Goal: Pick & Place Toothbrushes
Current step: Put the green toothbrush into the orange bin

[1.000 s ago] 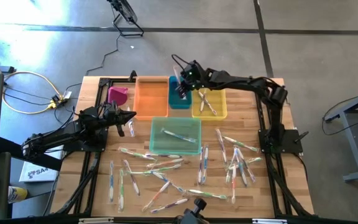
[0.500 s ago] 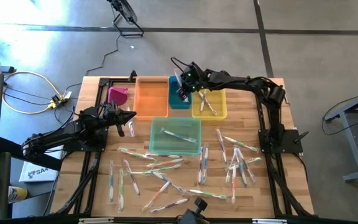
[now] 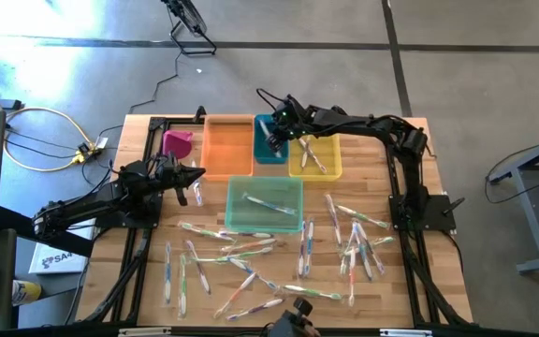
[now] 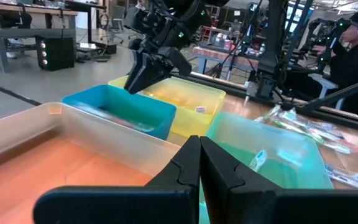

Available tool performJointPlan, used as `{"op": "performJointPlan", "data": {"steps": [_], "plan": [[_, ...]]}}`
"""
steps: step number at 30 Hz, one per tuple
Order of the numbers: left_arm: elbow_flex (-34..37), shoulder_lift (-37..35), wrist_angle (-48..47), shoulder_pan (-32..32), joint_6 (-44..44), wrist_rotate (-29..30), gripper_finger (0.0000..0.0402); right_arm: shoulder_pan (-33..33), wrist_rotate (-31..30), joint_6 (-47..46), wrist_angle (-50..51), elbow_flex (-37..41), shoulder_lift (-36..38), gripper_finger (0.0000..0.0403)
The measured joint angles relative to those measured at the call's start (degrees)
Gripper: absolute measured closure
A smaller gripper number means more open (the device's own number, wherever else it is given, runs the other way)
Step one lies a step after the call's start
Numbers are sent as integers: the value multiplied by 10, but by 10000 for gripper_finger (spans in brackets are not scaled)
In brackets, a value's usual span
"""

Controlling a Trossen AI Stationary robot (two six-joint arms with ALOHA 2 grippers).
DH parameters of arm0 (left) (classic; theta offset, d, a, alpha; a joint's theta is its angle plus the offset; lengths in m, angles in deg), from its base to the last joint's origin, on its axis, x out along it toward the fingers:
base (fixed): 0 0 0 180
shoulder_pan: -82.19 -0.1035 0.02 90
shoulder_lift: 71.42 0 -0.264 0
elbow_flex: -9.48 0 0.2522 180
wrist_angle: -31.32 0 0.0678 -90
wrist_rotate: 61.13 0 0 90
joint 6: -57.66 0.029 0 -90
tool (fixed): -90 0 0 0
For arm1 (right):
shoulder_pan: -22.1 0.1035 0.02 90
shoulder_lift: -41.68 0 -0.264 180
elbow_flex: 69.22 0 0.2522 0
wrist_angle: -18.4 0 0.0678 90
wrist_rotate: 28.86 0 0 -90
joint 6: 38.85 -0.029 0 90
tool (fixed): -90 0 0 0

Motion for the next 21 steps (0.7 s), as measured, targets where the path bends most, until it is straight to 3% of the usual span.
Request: {"op": "performJointPlan", "data": {"steps": [8,21], "plan": [[0,0,0,0,0,0,402,0,1,4,-22,0,7,261],[0,0,-1,0,0,0,402,15,14,4,-4,0,69,310]]}}
